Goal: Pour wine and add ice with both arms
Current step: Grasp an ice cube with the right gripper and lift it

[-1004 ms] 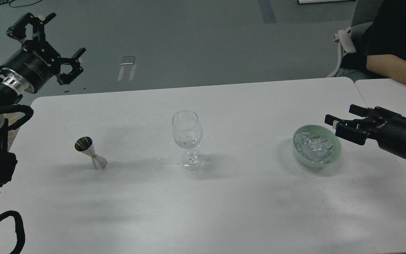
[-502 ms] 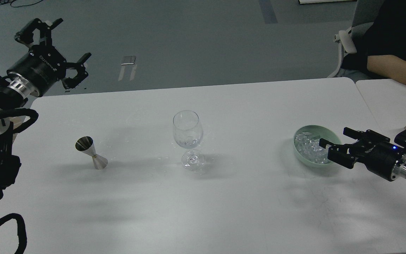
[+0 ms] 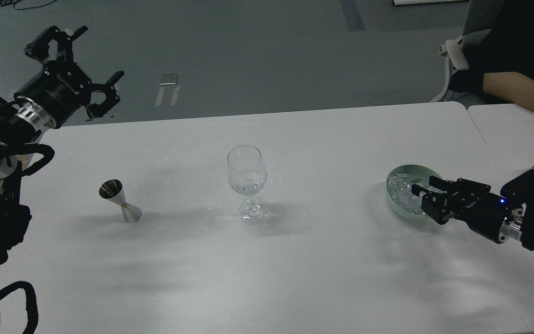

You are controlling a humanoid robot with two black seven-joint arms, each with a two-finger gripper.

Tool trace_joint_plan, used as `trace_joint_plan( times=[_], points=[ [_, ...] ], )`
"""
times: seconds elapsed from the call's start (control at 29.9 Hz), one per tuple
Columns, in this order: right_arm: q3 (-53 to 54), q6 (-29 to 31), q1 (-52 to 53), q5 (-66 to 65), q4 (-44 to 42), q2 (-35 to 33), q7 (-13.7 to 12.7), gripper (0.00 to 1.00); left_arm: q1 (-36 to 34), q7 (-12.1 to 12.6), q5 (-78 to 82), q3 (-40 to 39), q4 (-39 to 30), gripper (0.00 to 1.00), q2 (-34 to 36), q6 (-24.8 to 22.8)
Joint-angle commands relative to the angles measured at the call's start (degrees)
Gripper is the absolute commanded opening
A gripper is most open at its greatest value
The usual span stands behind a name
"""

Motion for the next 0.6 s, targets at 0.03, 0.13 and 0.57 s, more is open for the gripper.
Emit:
trace_joint_plan(
  times=[0.03, 0.13, 0.57],
  points=[
    [0.0, 0.1, 0.1, 0.0, -0.8, 0.9, -0.1, 0.49, 0.0, 0.0, 0.0, 0.0, 0.0, 0.98, 0.1, 0.0],
    [0.0, 0.3, 0.3, -0.1, -1.6, 2.0, -0.1, 0.50, 0.0, 0.0, 0.0, 0.0, 0.0, 0.98, 0.2, 0.0],
    [-0.3, 1.0, 1.8, -0.1, -3.8, 4.0, -0.1, 0.51, 0.0, 0.0, 0.0, 0.0, 0.0, 0.98, 0.3, 0.0]
  ],
)
